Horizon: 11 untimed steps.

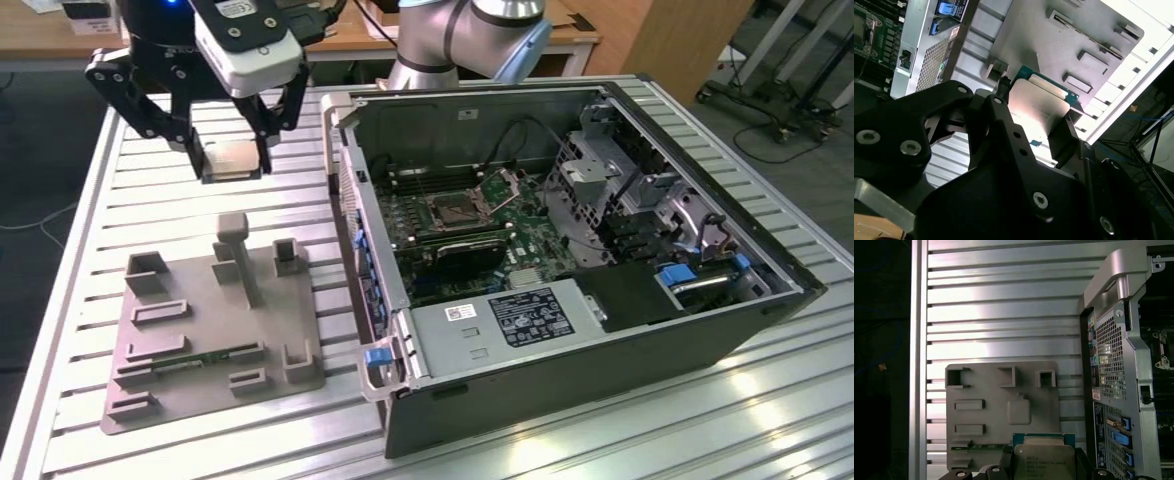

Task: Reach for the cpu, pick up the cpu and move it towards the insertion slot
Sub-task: 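Pick up the cpu and move it towards the insertion slot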

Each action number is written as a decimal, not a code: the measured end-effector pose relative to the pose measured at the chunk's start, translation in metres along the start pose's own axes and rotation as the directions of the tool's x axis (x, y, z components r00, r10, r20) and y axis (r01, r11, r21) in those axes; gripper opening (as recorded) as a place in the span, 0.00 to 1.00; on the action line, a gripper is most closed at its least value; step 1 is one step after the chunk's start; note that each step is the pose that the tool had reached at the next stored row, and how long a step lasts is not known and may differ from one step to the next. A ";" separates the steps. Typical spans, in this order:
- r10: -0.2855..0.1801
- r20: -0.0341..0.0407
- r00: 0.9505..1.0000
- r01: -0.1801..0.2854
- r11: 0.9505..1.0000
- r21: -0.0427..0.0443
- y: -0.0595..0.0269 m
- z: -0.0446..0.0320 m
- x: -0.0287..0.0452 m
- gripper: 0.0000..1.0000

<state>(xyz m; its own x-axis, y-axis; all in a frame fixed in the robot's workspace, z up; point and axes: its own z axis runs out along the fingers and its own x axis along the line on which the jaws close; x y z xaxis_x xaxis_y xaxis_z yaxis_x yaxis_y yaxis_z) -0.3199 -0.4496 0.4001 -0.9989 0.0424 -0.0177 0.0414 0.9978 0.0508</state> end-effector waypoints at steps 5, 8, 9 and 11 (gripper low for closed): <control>0.001 0.000 1.000 -0.001 1.000 0.000 0.0002 0.0002 -0.0056 0.55; 0.002 0.000 1.000 -0.002 1.000 0.000 0.0003 0.0003 -0.0089 0.55; 0.003 0.000 1.000 -0.003 1.000 0.000 0.0004 0.0003 -0.0101 0.55; 0.003 0.000 1.000 -0.003 1.000 0.000 0.0005 0.0003 -0.0123 0.55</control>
<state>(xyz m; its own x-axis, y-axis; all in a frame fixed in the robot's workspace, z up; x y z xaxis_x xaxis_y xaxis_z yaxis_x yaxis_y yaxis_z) -0.3076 -0.4496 0.4000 -0.9988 0.0455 -0.0178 0.0446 0.9977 0.0509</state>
